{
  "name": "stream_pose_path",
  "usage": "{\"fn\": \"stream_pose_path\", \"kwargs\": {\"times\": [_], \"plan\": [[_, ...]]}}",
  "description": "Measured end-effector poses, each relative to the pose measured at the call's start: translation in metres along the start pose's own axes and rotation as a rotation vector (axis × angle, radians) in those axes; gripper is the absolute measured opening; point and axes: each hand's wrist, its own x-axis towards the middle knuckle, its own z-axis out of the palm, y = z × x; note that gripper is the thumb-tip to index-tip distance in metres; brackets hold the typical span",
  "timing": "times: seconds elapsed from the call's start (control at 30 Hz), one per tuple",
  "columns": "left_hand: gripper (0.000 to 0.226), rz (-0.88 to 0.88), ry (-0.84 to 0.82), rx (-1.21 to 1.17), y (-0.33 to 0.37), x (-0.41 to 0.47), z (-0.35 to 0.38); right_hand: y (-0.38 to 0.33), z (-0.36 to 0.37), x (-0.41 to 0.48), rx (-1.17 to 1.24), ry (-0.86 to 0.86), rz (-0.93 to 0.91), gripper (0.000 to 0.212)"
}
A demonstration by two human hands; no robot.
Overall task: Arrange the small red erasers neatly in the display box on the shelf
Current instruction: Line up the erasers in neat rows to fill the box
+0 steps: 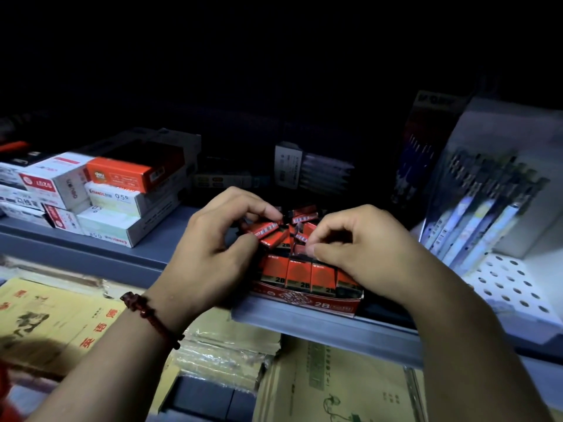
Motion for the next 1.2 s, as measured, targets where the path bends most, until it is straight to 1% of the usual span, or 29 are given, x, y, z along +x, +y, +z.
{"fn": "stream_pose_path", "kwargs": {"times": [0.13, 0.33, 0.47, 0.6, 0.7, 0.8, 1.07, 1.13, 1.2], "plan": [[0.034, 0.009, 0.015, 0.016, -0.005, -0.001, -0.001, -0.001, 0.011, 0.003, -0.095, 0.080, 0.031, 0.016], [0.029, -0.084, -0.038, -0.062, -0.007, -0.002, -0.006, 0.000, 0.008, 0.001, -0.145, 0.024, 0.043, 0.016], [0.030, -0.133, -0.051, -0.150, -0.010, -0.002, -0.012, -0.002, 0.008, -0.001, -0.159, -0.022, 0.057, 0.027], [0.025, -0.159, -0.067, -0.137, -0.014, -0.001, -0.014, -0.005, 0.008, -0.001, -0.140, -0.037, 0.072, 0.041], [0.028, -0.221, -0.121, -0.166, -0.017, -0.003, -0.018, -0.006, 0.010, 0.000, -0.140, -0.028, 0.086, 0.048], [0.028, -0.237, -0.153, -0.188, -0.018, -0.003, -0.020, -0.008, 0.009, 0.001, -0.139, -0.039, 0.114, 0.048], [0.023, -0.266, -0.144, -0.210, -0.017, -0.004, -0.018, -0.015, 0.010, 0.005, -0.233, -0.095, 0.173, 0.053], [0.022, -0.260, -0.143, -0.193, -0.017, -0.005, -0.017, -0.013, 0.010, 0.003, -0.208, -0.076, 0.141, 0.049], [0.016, -0.265, -0.139, -0.173, -0.018, -0.004, -0.017, -0.009, 0.010, 0.000, -0.115, 0.001, 0.082, 0.038]]}}
